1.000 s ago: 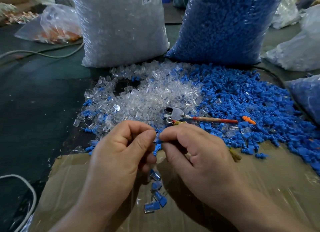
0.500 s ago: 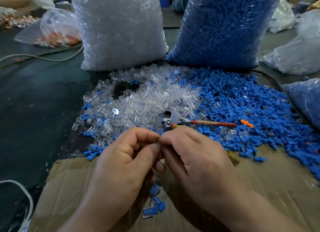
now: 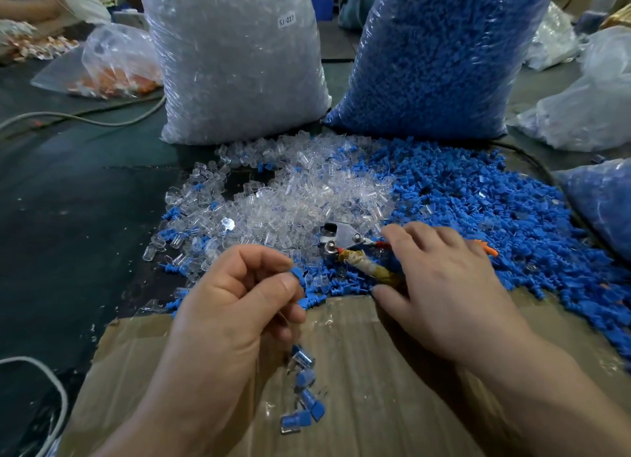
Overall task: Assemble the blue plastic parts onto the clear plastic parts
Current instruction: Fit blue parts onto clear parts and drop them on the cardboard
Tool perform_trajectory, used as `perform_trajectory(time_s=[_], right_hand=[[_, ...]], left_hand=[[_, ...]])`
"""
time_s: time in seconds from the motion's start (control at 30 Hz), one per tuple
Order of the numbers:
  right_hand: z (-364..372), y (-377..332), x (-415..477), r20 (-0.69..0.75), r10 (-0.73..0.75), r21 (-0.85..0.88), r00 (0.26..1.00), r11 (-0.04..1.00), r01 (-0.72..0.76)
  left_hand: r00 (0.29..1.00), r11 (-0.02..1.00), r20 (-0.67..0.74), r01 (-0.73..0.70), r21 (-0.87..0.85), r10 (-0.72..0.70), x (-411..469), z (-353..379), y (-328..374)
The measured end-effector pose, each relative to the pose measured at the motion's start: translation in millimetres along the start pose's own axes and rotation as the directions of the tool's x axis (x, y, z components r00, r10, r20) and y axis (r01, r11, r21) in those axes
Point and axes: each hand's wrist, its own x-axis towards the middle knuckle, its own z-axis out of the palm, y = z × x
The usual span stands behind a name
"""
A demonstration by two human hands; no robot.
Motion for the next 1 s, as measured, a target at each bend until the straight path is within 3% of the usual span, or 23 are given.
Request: perform_trajectory(time_s=[0.4,0.53,0.67,0.8,1.0], right_hand=[[-2.2,-2.0,11.5,-0.007,0.005,0.039,1.000,0.999,-0.005],[-7.1,0.7,7.3,-0.137,0.005,0.163,0.991,0.986,0.018],[-15.9,-4.0,-3.4,-0.273,-0.084,0.296,0.958,0.941,0.166],[-16.0,-8.8,-13.3,-0.221,-0.238,0.311,0.946,0.902,0.299],[-17.2,-8.5,-16.8,-0.145,-0.284,0.298,0.948,0.901,0.316]], left_hand=[[0.999,1.000,-0.012,0.030,-0.001,-0.030,3.9,-3.7,1.0],[0.999,0.999,-0.046,-0.004,0.048,0.006,6.7,-5.5,-1.6],[0.999,0.999,-0.054,0.007,0.048,-0.004,8.6,-9.2,-2.8],[0.997,0.995,-0.050,-0.052,0.083,0.056,11.0,-10.9,-4.8],[0.992,0.989,-0.024,-0.124,0.083,0.126,13.9,-15.5,-11.6]])
